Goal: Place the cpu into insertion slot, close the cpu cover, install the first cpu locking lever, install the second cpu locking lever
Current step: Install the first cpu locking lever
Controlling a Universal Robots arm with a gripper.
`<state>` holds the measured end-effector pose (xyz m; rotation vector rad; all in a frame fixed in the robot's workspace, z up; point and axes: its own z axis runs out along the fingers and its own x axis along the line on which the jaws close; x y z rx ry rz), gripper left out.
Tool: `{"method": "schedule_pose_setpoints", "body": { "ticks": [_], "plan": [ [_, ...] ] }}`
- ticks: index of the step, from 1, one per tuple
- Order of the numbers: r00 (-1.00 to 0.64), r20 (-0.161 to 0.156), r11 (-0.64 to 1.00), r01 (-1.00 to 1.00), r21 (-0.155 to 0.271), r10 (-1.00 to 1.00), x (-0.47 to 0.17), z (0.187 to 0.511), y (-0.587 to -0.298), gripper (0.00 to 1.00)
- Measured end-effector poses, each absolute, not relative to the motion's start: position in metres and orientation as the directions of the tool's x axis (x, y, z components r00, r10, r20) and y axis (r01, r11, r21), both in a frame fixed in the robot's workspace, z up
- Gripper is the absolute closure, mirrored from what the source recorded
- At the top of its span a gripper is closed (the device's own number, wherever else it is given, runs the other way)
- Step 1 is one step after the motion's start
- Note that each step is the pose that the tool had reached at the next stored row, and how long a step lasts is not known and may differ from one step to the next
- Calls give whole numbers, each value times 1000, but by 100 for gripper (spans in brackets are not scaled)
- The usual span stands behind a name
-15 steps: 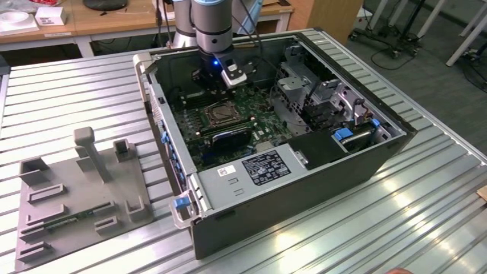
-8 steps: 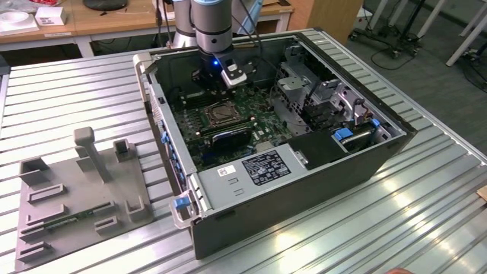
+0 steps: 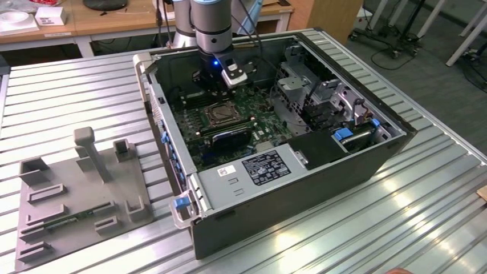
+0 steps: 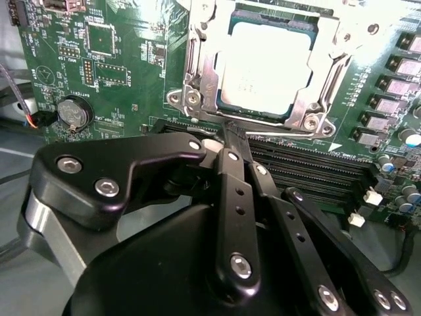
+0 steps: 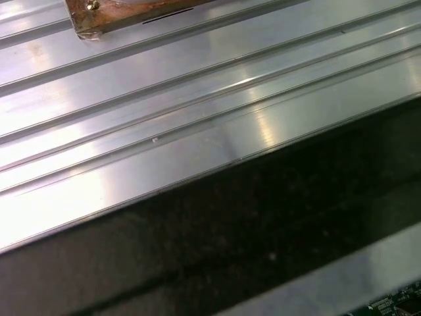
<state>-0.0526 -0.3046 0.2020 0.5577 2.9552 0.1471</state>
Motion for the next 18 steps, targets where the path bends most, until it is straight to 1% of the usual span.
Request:
{"method": "schedule_pose_setpoints", "body": {
  "ticks": [10, 18],
  "plan": [
    [-916, -109, 919, 374, 122, 387, -53, 202, -304, 90],
    [-904, -104, 907, 401, 133, 415, -56, 202, -304, 90]
  ]
}}
